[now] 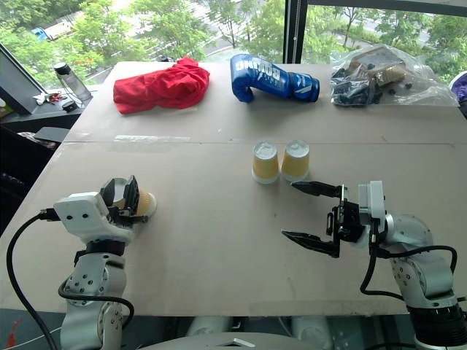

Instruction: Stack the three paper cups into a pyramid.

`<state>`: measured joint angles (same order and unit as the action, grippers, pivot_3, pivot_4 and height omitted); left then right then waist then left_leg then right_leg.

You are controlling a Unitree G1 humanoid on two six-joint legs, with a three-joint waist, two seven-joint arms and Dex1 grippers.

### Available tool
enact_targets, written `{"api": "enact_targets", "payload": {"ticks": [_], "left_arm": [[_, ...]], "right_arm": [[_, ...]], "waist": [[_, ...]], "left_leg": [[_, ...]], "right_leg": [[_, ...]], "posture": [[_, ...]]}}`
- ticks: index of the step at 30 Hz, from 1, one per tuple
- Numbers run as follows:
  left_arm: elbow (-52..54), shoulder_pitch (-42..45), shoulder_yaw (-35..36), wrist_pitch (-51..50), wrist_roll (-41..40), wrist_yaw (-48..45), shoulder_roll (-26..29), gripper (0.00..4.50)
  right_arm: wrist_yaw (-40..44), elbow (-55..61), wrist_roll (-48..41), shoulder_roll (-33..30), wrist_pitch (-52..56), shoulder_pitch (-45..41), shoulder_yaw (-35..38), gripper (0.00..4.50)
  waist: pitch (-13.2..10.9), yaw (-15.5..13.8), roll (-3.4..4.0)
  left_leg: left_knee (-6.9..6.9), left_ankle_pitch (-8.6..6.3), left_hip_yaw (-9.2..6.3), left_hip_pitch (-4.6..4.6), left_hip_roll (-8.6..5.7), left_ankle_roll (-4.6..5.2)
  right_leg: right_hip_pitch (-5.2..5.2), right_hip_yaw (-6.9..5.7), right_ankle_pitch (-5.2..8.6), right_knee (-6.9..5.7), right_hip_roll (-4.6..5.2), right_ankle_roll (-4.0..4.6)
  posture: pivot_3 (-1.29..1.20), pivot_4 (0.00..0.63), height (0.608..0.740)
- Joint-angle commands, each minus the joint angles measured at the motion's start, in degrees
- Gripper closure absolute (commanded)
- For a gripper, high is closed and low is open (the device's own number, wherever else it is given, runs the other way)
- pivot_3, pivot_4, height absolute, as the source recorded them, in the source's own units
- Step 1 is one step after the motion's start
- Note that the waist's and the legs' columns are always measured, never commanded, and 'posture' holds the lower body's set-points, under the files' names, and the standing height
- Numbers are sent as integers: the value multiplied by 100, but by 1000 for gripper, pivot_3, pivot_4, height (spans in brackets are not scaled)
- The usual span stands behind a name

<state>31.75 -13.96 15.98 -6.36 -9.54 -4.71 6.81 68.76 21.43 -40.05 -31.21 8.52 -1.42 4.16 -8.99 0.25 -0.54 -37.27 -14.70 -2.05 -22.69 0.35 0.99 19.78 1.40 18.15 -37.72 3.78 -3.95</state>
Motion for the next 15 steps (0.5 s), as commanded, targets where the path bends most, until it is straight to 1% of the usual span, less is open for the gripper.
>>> {"api": "enact_targets", "payload": {"ticks": [1,2,4,10,15], "left_arm": [[279,-20,232,297,124,161,22,836],[287,-25,267,308,174,215,20,683],[260,-68,417,247,233,347,15,69],[64,-145,494,-57,-6,357,-33,69],[-275,55,477,-194,-226,14,248,69]], "right_arm": [[40,71,-11,-39,-82,13,35,0],[49,63,-10,-41,-83,14,39,0],[64,47,-14,-42,-72,1,40,0],[106,-15,-7,-33,-49,-93,12,0],[117,-41,-10,-32,-34,-149,-5,0]], "waist": [[0,0,0],[0,0,0],[0,0,0],[0,-1,-1],[0,-12,0]], "left_leg": [[0,0,0,0,0,0],[0,0,0,0,0,0],[0,0,0,0,0,0],[0,0,0,0,0,0],[0,0,-2,0,0,0]], "right_leg": [[0,-1,0,0,0,0],[0,0,0,0,0,0],[0,0,0,0,0,0],[0,-1,0,0,0,0],[0,-6,0,-2,-1,0]], "posture": [[0,150,740],[0,150,740],[0,150,740],[0,150,740],[0,150,740]]}}
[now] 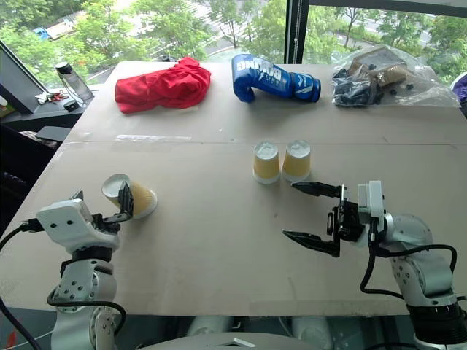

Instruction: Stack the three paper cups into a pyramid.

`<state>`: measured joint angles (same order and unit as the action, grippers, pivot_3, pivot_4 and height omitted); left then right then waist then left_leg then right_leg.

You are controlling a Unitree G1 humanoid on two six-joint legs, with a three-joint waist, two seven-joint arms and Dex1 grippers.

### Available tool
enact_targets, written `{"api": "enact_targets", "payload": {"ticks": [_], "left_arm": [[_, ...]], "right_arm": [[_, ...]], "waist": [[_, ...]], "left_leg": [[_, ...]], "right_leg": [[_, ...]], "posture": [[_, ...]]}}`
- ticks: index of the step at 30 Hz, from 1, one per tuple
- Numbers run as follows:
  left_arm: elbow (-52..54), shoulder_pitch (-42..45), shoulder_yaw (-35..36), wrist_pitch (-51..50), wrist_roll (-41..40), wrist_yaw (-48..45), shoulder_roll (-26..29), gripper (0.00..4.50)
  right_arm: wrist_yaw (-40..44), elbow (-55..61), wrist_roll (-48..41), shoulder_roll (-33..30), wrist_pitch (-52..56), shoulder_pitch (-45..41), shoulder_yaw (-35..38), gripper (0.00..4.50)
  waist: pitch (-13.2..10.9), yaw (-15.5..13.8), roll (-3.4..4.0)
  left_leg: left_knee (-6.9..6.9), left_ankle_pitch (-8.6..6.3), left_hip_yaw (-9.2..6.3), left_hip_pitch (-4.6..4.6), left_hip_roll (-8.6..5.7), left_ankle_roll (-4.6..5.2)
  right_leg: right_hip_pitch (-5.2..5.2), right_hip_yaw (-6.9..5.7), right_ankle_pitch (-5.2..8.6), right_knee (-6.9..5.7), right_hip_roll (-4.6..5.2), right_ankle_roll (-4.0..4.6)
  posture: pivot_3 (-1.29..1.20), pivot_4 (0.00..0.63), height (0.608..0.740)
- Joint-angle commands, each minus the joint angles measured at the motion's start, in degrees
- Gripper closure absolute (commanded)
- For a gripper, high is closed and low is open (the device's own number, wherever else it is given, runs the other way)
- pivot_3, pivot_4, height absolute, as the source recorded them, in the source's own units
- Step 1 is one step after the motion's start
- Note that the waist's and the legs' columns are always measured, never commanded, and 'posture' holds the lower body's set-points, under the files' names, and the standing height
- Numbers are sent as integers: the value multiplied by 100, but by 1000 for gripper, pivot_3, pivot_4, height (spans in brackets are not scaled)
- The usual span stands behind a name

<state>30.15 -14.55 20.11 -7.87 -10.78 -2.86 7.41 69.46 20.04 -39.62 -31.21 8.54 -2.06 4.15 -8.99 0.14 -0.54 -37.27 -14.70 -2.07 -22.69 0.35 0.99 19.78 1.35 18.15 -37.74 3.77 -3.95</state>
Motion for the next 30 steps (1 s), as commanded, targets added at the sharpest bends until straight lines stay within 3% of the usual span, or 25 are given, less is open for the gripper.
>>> {"api": "enact_targets", "payload": {"ticks": [1,17,19,20,23,30], "left_arm": [[-181,151,57,-37,-103,-239,262,69],[-772,628,29,-12,-123,-510,675,69],[-804,650,31,12,-148,-522,667,583],[-821,661,35,17,-162,-530,663,607],[-890,709,37,9,-154,-535,667,1951],[-1037,874,60,38,-140,-586,731,2102]], "right_arm": [[53,96,-50,-33,-37,-86,-9,0],[-4,138,-16,-18,-92,-47,-25,0],[-12,144,-12,-13,-99,-41,-25,0],[-17,145,-9,-9,-103,-41,-27,0],[-23,144,-5,-5,-112,-39,-23,0],[-41,143,-9,2,-119,-33,-9,0]], "waist": [[0,2,0],[0,15,0],[0,20,-1],[0,20,0],[0,19,0],[0,11,0]], "left_leg": [[0,0,-1,0,0,0],[1,0,-1,0,0,-1],[1,0,0,-1,0,-1],[1,0,0,-1,0,-1],[2,0,-2,-1,0,-1],[2,0,-2,0,-1,-1]], "right_leg": [[0,-1,0,-1,-1,0],[1,-1,0,-1,3,0],[1,0,0,1,5,0],[2,-1,0,1,6,0],[2,-3,0,-1,7,0],[2,-5,0,-1,13,-1]], "posture": [[0,150,740],[0,150,740],[0,150,740],[0,150,740],[0,150,740],[0,150,740]]}}
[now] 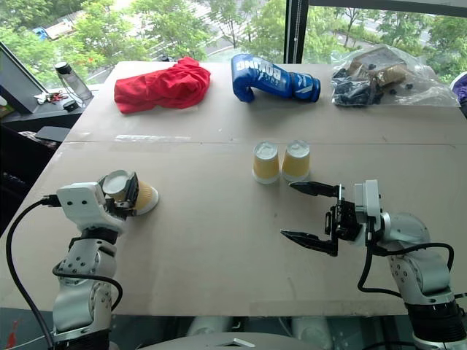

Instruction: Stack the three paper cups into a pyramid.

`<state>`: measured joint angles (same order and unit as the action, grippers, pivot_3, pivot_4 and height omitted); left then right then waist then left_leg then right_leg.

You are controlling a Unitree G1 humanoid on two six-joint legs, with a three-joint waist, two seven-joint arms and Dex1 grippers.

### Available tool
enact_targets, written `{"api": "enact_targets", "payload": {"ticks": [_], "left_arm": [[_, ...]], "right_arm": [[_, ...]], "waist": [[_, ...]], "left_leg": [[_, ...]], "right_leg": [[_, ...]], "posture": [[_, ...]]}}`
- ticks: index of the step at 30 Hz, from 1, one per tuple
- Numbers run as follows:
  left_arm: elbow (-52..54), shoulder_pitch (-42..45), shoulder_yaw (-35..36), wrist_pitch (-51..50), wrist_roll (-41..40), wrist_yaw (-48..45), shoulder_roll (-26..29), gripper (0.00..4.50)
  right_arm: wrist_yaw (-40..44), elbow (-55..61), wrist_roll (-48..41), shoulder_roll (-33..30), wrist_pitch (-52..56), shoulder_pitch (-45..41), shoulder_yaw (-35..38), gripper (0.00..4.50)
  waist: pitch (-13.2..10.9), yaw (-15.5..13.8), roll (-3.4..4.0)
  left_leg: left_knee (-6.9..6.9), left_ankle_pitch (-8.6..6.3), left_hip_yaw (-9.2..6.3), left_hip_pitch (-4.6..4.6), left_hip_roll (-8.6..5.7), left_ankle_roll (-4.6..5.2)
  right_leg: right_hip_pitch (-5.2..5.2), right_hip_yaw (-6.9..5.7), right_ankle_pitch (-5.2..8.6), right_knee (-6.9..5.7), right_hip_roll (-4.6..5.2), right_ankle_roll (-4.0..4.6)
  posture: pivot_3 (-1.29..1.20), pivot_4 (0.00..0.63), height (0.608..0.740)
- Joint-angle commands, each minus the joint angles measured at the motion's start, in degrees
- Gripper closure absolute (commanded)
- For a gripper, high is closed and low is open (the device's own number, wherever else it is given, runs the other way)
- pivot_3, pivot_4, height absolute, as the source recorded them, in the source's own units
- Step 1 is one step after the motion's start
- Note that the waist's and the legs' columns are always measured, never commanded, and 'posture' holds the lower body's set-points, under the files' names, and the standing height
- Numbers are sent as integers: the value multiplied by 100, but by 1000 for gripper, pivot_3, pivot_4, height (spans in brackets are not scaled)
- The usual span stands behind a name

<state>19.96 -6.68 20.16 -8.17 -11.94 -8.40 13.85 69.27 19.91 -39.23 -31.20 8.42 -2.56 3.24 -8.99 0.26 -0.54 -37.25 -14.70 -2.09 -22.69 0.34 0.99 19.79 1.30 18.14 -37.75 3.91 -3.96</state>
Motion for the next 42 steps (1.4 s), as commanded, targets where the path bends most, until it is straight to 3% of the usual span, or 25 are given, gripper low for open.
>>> {"api": "enact_targets", "payload": {"ticks": [1,6,10,16,24,33,42], "left_arm": [[-30,141,63,75,-20,-57,141,2102],[-175,713,131,-92,-130,-239,550,2102],[-350,1558,47,-599,-733,-882,1064,2102],[-1003,3394,-882,-1330,-1305,-2506,1794,2102],[-2862,5695,-2055,-1139,-1437,-4111,859,2102],[-4732,6735,-2581,-267,-911,-5289,141,2102],[-5455,7047,-2670,314,-518,-5625,-145,2102]], "right_arm": [[-23,156,-48,1,-112,18,88,0],[-94,150,-91,7,-98,-21,155,0],[-199,135,-178,-11,-84,-67,287,0],[-513,163,-360,5,10,-104,614,0],[-1203,17,-621,-228,466,201,1408,0],[-2161,461,7,-28,257,581,1569,0],[-2290,597,-11,29,144,812,1647,0]], "waist": [[0,-2,0],[-1,-13,-1],[-2,-26,-4],[-6,-38,-7],[-11,-97,-14],[-14,49,-13],[-16,49,-13]], "left_leg": [[0,0,-1,0,0,0],[0,0,-4,0,-1,0],[-1,1,-8,-4,-3,-1],[-2,3,-11,-5,-7,-4],[-7,16,-8,-9,-20,-25],[-5,15,-1,-16,-15,-22],[-6,11,-2,-19,-16,-14]], "right_leg": [[0,-1,0,-1,1,0],[0,-5,0,-3,-3,0],[2,-11,0,-4,-6,-1],[3,-16,0,-7,-14,-3],[3,-13,1,-6,-21,-6],[23,-1,4,-20,-37,-9],[23,0,5,-19,-37,-11]], "posture": [[0,150,740],[0,150,740],[0,150,740],[0,150,740],[0,150,740],[0,150,740],[0,150,740]]}}
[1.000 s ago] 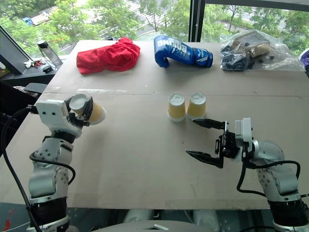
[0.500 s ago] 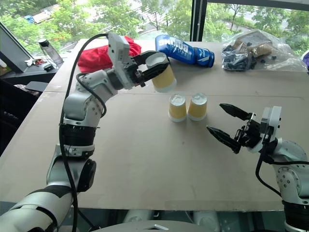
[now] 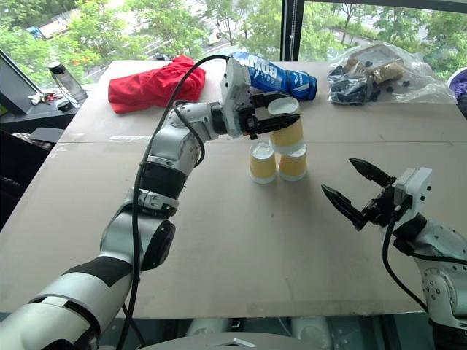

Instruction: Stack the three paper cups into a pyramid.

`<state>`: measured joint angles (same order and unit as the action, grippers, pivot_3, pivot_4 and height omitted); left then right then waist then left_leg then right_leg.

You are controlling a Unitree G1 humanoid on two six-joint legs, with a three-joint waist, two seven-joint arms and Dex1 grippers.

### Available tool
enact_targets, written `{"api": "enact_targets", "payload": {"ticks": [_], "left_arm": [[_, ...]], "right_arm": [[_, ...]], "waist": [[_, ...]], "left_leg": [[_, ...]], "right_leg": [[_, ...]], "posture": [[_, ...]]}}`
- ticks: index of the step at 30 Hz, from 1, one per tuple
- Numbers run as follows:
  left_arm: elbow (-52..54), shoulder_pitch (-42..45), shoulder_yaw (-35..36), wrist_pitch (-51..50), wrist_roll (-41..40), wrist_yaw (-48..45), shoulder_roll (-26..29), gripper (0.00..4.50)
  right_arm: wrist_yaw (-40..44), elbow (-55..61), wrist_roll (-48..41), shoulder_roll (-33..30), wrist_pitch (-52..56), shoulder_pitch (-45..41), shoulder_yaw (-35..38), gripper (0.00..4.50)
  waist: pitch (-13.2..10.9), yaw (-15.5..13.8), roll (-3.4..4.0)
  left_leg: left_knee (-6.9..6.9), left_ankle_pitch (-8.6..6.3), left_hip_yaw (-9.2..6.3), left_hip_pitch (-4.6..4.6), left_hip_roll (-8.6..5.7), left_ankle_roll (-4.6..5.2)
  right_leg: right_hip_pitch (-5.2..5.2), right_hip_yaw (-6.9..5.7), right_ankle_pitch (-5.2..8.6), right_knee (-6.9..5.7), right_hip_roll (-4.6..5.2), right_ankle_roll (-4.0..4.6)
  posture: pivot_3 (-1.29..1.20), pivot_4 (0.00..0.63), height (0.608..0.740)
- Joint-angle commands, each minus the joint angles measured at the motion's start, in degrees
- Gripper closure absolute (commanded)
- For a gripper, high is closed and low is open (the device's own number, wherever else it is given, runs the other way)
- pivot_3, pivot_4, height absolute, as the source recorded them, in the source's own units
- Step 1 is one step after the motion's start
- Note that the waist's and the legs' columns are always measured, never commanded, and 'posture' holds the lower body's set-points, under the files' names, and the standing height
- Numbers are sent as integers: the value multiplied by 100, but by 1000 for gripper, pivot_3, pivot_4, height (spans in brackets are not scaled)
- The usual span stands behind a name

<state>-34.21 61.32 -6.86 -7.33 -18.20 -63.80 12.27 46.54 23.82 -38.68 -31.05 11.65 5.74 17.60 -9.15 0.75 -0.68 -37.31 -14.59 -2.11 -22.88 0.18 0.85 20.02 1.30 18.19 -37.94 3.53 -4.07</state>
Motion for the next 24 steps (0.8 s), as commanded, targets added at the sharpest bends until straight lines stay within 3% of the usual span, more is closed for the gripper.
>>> {"api": "enact_targets", "payload": {"ticks": [1,16,17,19,20,24], "left_arm": [[-89,265,24,262,154,-102,22,2102],[-230,131,64,384,404,4,-16,2102],[-239,133,76,390,416,33,-15,1059],[-245,136,88,396,437,55,-11,269],[-212,135,97,377,438,52,5,62],[-12,97,159,267,400,96,105,62]], "right_arm": [[16,184,-99,27,-213,-27,217,0],[478,-25,-268,198,-549,-142,87,0],[499,-36,-246,206,-573,-132,70,0],[521,-48,-221,210,-595,-123,52,0],[514,-36,-232,203,-574,-120,53,0],[457,17,-246,187,-526,-102,71,0]], "waist": [[-1,0,0],[-1,-7,0],[-1,-7,0],[-1,-7,0],[-1,-6,0],[-1,-5,0]], "left_leg": [[0,-4,1,0,0,6],[-2,-4,0,0,0,8],[-2,-4,0,0,0,8],[-2,-4,-1,0,0,8],[-2,-4,0,0,0,7],[-3,-2,0,0,0,4]], "right_leg": [[0,1,0,0,0,0],[0,-1,0,-1,1,-1],[-1,-1,0,-1,1,0],[0,-1,0,-1,0,0],[0,-1,0,-2,0,-1],[0,-1,0,-2,1,-1]], "posture": [[0,150,740],[0,150,740],[0,150,740],[0,150,740],[0,150,740],[0,150,740]]}}
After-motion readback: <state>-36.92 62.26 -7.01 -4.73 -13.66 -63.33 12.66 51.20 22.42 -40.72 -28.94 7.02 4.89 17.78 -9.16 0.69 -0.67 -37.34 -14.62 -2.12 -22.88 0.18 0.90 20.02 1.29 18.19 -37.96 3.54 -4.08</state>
